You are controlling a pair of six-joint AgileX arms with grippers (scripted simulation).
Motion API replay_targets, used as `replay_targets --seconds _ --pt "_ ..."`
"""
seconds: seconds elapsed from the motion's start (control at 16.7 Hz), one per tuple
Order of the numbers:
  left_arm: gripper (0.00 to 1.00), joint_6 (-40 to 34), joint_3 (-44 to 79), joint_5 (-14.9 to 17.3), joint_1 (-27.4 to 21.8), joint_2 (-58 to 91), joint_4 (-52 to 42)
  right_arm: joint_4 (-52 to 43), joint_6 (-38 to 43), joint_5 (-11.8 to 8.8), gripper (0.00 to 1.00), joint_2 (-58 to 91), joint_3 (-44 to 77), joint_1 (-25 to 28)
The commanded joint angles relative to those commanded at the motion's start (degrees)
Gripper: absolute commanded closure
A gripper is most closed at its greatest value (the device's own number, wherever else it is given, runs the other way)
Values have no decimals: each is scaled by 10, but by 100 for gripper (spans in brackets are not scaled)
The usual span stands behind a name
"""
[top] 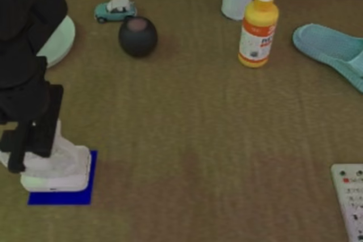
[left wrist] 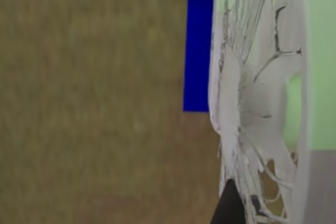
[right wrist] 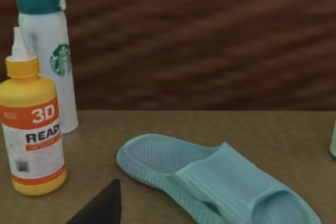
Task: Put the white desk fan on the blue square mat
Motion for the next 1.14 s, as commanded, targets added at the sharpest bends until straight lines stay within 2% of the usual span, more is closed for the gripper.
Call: replay_targets --seconds 0.78,1.14 --pt "2 0 0 0 0 0 0 0 0 0 0 0 0 0" --pt "0 0 0 0 0 0 0 0 0 0 0 0 0 0"
